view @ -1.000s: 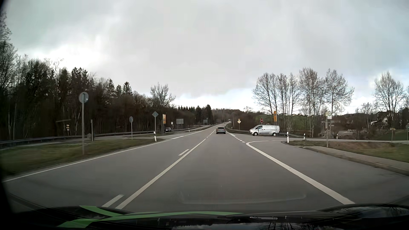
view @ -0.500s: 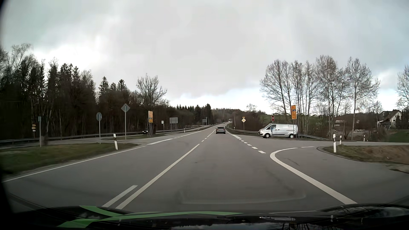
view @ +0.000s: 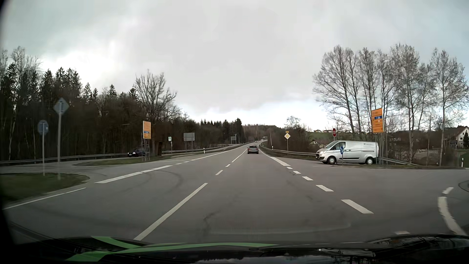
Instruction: Follow the waypoints while adhering to traffic rules and regulations
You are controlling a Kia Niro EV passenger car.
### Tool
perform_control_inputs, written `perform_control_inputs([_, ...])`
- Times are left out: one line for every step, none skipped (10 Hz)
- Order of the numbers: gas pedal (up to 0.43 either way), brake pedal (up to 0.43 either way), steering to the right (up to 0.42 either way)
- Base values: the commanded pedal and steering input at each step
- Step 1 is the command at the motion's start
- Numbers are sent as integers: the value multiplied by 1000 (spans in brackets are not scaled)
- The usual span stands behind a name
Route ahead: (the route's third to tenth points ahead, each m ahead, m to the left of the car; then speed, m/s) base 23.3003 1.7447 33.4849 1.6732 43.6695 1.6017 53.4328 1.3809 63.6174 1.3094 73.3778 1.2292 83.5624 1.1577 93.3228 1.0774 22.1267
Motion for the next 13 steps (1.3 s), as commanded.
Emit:
perform_control_inputs([98, 0, -3])
perform_control_inputs([98, 0, -3])
perform_control_inputs([98, 0, -3])
perform_control_inputs([98, 0, -3])
perform_control_inputs([98, 0, -3])
perform_control_inputs([110, 0, -3])
perform_control_inputs([110, 0, -3])
perform_control_inputs([110, 0, -3])
perform_control_inputs([110, 0, -3])
perform_control_inputs([118, 0, -3])
perform_control_inputs([118, 0, -3])
perform_control_inputs([118, 0, -3])
perform_control_inputs([118, 0, -3])
